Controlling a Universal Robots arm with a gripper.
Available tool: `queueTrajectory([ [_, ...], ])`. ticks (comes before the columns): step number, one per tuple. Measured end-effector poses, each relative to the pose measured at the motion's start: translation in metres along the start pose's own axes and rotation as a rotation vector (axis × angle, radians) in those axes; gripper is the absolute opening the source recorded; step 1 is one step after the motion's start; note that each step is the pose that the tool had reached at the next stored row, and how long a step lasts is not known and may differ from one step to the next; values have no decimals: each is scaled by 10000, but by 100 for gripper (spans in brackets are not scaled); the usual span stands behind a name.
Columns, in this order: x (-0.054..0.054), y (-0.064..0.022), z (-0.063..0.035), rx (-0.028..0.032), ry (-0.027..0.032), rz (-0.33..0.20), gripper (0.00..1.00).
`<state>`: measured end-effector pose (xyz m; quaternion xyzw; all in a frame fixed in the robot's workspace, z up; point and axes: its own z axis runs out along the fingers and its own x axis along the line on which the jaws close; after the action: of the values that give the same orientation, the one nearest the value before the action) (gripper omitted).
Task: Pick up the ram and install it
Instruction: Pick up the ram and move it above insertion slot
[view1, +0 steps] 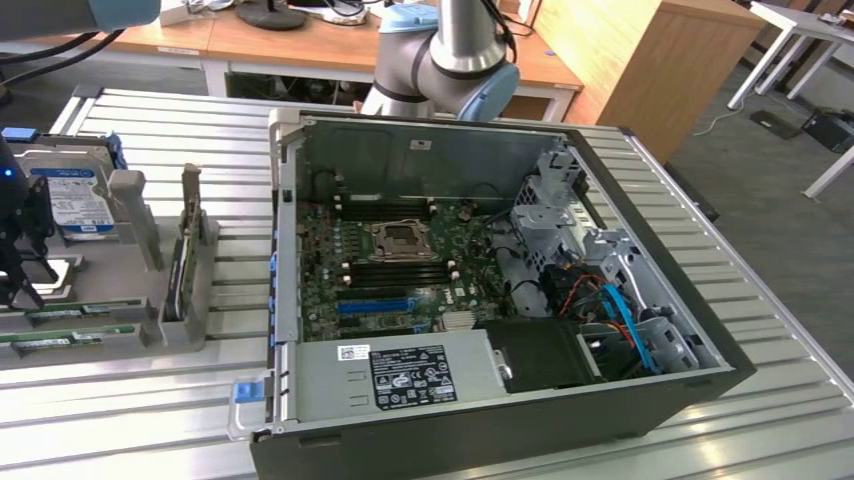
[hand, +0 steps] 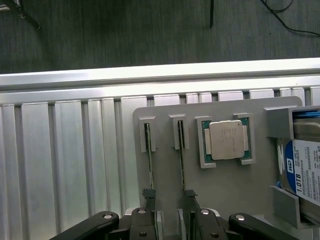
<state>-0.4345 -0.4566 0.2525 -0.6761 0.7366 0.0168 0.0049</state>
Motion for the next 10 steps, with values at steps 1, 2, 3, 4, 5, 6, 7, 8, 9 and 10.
queueTrajectory([
  [1, 7, 0, 0, 1, -1, -2, 36],
  [2, 19, 0, -2, -2, 1, -7, 36],
  [3, 32, 0, -2, -2, 1, -13, 36],
  [4, 42, 1, -3, -3, 1, -16, 36],
  [5, 44, 1, -3, -3, 1, -18, 36],
  [6, 44, 1, -2, -2, 1, -17, 36],
  [7, 44, 1, 3, -1, 0, -16, 36],
  [8, 45, 1, 10, 0, 0, -17, 36],
  [9, 45, 1, 17, -2, 1, -17, 36],
  [10, 46, 0, 24, -2, 2, -18, 36],
])
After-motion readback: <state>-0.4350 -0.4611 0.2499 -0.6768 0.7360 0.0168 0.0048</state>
